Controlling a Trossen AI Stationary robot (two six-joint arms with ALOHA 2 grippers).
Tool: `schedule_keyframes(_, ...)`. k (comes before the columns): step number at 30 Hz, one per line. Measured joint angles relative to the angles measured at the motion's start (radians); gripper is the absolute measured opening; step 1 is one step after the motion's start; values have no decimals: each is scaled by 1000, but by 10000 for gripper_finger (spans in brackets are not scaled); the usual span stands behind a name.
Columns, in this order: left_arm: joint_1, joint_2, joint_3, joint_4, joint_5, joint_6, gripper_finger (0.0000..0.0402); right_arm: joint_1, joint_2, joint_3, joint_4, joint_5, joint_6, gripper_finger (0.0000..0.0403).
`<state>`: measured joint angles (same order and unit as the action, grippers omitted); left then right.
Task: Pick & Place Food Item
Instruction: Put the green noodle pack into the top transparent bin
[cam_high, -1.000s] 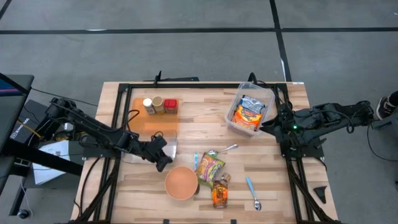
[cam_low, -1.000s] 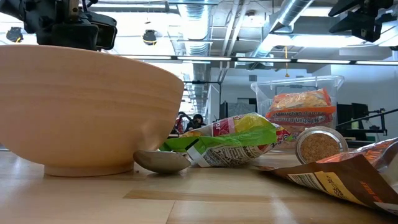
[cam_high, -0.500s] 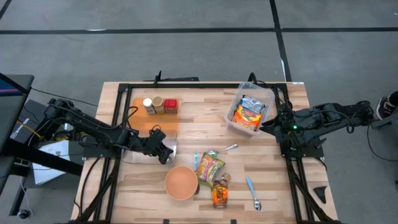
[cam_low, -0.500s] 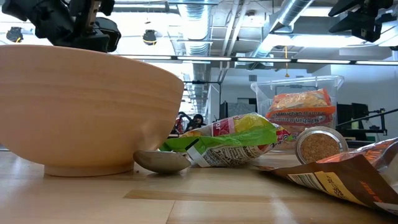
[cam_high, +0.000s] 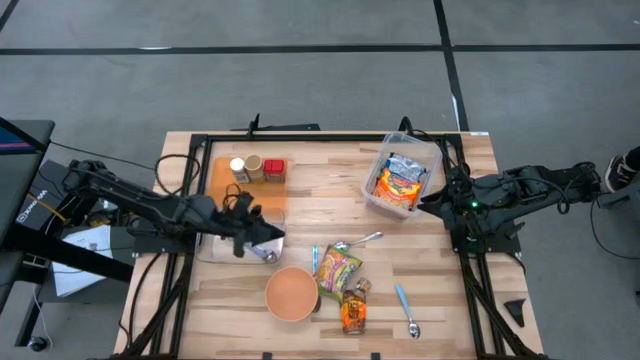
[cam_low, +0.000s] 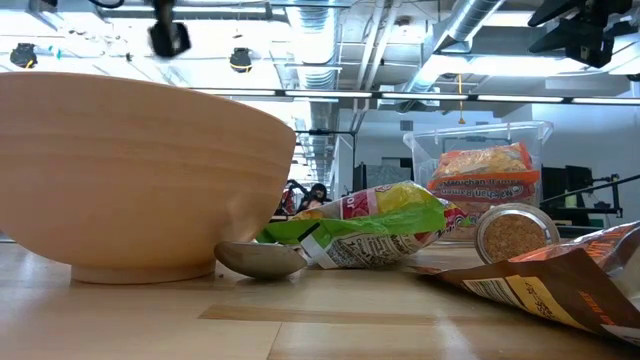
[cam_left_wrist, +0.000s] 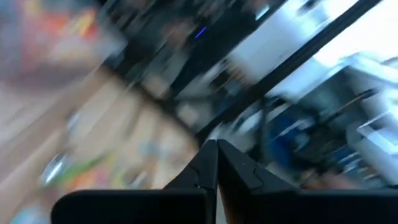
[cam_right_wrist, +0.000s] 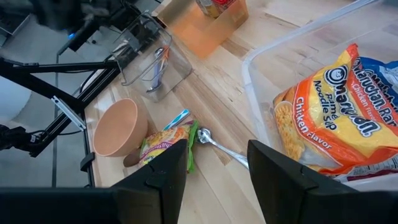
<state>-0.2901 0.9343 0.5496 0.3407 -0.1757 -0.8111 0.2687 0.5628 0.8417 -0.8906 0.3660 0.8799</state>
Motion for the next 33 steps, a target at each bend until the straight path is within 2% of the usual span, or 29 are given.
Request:
schedule_keyframes(3,0,24,5,186,-15,44,0,0,0,0,0,0,-4,163)
schedule_keyframes(10,0,150,189,172,-20,206,17,0,0,0,0,0,-11,163)
schedule_keyframes(13,3,222,319,71,16,329,36,0,0,0,0,0,-16,163)
schedule_keyframes(19,8,390,643,-270,20,542,96,0,0,0,-4,-5,-23,163)
schedule_keyframes(24,42,543,861,-460,21,660,150,0,0,0,-13,-6,-23,163)
schedule_keyframes(28,69,650,928,-608,77,680,181,0,0,0,-13,-25,-23,163)
schedule_keyframes(33,80,785,930,-661,145,676,195,0,0,0,-14,-26,-23,163)
